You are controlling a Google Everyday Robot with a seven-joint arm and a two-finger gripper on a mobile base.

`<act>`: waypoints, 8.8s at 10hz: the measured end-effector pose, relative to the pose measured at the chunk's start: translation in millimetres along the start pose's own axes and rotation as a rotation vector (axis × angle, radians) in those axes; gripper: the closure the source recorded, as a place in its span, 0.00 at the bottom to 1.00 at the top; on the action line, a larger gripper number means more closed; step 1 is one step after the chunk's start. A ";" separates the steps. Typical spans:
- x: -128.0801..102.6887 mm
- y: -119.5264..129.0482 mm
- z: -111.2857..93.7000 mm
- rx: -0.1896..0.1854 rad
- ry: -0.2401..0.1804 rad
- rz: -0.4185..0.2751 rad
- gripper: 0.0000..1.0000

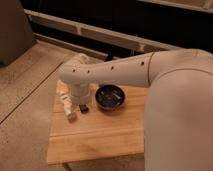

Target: Place the eraser in the ceramic cup

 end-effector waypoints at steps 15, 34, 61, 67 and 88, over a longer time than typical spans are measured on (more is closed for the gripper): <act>-71.9 3.4 -54.0 -0.018 -0.380 -0.211 0.35; -183.0 7.6 144.0 -0.082 0.031 -0.257 0.35; -243.8 -2.3 -123.6 -0.012 -0.622 -0.352 1.00; -289.4 -39.0 -122.3 0.091 -0.633 -0.359 1.00; -374.0 28.7 -31.1 -0.214 -0.622 -0.423 1.00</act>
